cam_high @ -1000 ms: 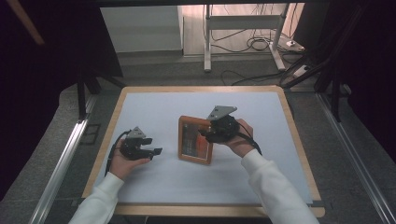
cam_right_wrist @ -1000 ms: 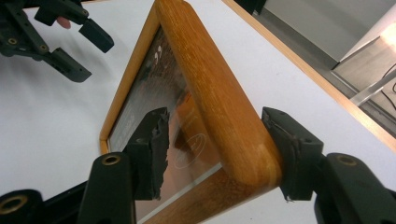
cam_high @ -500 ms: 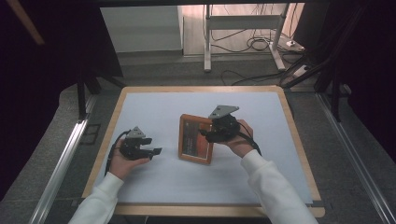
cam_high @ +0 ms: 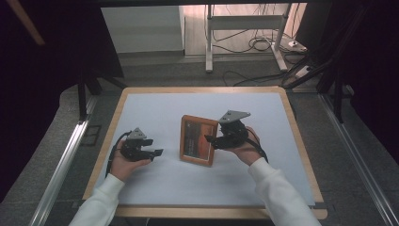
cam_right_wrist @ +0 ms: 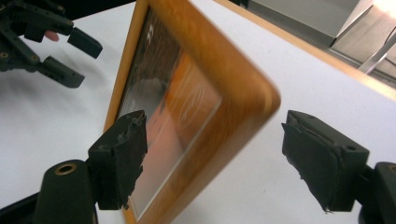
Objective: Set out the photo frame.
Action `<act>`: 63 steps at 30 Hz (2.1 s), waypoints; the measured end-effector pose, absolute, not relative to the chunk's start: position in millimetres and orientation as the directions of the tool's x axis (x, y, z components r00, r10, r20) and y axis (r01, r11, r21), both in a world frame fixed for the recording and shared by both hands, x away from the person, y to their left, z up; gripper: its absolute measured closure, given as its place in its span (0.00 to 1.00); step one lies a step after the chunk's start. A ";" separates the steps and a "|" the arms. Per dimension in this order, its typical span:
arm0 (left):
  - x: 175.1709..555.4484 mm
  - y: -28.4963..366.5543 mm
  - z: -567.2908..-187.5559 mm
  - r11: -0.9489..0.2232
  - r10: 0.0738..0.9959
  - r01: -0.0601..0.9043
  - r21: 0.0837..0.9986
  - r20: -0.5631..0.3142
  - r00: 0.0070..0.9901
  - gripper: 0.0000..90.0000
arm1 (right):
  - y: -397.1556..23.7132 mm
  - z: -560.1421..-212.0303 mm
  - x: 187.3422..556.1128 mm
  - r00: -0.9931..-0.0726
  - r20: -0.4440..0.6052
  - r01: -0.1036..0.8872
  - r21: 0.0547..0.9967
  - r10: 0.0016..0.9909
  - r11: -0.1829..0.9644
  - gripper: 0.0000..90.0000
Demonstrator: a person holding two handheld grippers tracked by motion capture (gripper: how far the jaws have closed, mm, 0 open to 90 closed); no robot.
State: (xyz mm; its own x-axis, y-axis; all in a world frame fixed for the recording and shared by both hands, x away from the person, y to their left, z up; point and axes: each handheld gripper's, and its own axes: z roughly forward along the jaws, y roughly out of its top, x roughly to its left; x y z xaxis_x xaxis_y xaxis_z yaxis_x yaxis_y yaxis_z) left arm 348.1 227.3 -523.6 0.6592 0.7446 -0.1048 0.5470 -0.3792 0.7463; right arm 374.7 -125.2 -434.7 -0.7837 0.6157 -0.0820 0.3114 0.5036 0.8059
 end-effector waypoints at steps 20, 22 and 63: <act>347.6 224.2 -523.5 -0.384 0.740 0.549 0.742 -0.108 0.664 0.37 | -157.1 -492.2 309.2 -0.815 0.009 0.349 0.807 0.580 0.477 0.85; 347.2 223.4 -523.4 -0.385 0.739 0.548 0.743 -0.107 0.665 0.36 | -153.1 -497.4 307.1 -0.838 -0.004 0.335 0.786 0.546 0.520 0.92; 346.6 223.3 -523.5 -0.388 0.736 0.545 0.744 -0.106 0.669 0.36 | -120.5 -529.6 329.2 -0.856 -0.039 0.332 0.723 0.516 0.606 1.00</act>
